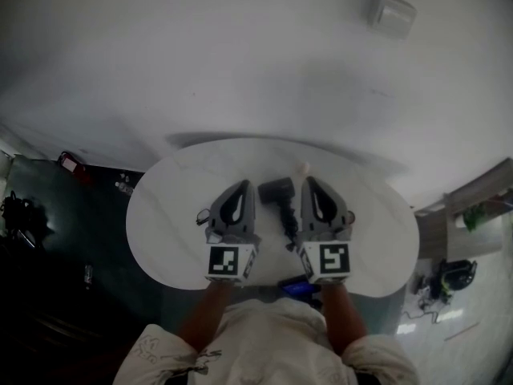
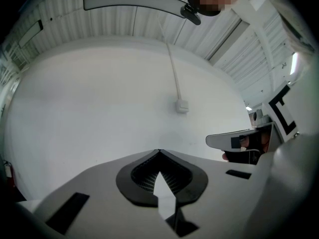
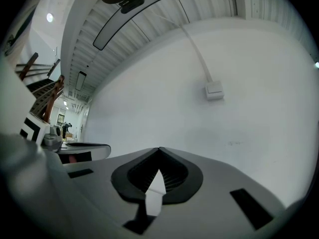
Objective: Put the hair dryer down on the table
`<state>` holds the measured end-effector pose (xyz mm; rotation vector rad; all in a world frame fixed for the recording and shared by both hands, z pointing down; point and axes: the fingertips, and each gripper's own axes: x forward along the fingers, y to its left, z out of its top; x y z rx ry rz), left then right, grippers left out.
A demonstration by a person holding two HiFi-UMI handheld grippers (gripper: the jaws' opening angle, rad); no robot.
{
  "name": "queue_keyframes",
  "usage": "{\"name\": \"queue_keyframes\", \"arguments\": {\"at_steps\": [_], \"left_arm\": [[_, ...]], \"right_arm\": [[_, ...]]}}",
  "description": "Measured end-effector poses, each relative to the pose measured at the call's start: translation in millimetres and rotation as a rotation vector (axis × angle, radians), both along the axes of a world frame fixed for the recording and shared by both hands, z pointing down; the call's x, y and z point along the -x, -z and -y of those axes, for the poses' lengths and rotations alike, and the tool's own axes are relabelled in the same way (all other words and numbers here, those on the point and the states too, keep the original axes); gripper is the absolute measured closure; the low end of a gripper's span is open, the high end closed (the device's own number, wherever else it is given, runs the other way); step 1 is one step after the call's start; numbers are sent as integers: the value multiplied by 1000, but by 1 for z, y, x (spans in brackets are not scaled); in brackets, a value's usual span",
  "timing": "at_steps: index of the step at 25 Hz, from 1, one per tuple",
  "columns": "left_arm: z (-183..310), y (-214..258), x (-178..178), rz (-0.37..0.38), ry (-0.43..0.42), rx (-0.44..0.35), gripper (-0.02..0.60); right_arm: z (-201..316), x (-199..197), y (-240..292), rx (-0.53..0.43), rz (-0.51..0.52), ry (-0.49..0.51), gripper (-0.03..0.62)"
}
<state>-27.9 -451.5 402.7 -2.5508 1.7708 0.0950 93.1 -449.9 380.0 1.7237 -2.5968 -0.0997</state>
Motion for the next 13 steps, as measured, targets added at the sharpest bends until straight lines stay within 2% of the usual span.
{"name": "queue_keyframes", "arguments": {"at_steps": [13], "left_arm": [[-2, 2, -3, 19, -6, -4, 583]], "right_arm": [[3, -9, -11, 5, -30, -21, 588]]}}
